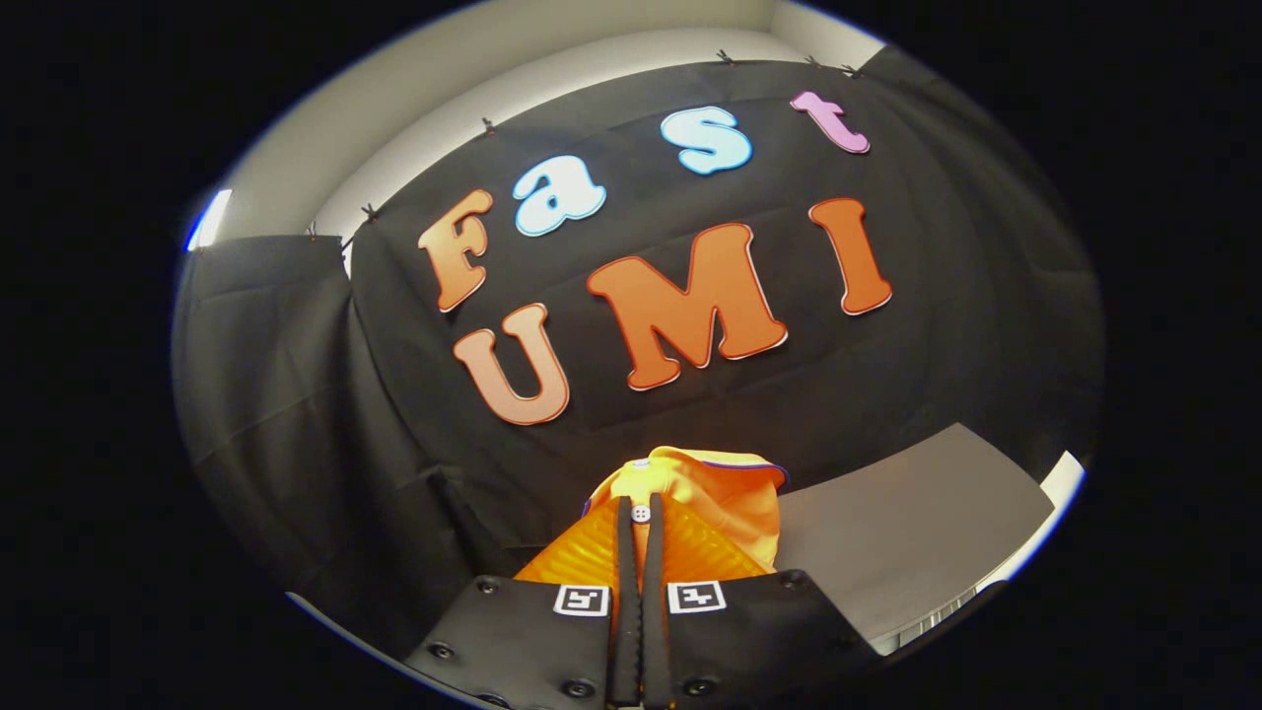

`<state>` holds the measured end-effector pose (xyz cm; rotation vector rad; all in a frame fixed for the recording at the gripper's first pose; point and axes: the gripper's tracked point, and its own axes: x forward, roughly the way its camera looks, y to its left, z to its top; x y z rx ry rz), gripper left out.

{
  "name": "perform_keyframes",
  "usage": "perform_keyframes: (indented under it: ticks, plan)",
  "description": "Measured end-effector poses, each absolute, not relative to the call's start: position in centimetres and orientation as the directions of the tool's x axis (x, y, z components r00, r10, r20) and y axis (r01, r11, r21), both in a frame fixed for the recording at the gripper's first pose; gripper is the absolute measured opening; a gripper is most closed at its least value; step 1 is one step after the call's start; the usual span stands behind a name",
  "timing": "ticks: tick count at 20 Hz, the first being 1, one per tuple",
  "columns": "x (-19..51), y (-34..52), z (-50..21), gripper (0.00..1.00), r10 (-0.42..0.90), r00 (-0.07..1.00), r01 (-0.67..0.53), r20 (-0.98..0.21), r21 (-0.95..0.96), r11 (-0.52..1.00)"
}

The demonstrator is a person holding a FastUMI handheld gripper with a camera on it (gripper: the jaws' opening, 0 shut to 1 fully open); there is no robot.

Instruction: Put the clothes into the washing machine and then close the washing machine lid.

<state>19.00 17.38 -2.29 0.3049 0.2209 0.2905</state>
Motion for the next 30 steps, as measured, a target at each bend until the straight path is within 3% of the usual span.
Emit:
perform_keyframes:
  ticks: [8, 14, 24, 30]
  plan:
    - [18.2, 29.2, -5.2, 0.08, 0.476, 0.859, -0.39, -0.19, 0.36, 0.847]
    - [21.3, 34.3, -12.1, 0.08, 0.538, 0.795, -0.425, -0.281, 0.375, 0.824]
    - [26.5, 37.6, -31.2, 0.08, 0.497, 0.677, -0.37, -0.542, 0.333, 0.867]
    - [28.0, 37.6, -40.1, 0.09, 0.462, 0.62, -0.333, -0.634, 0.321, 0.887]
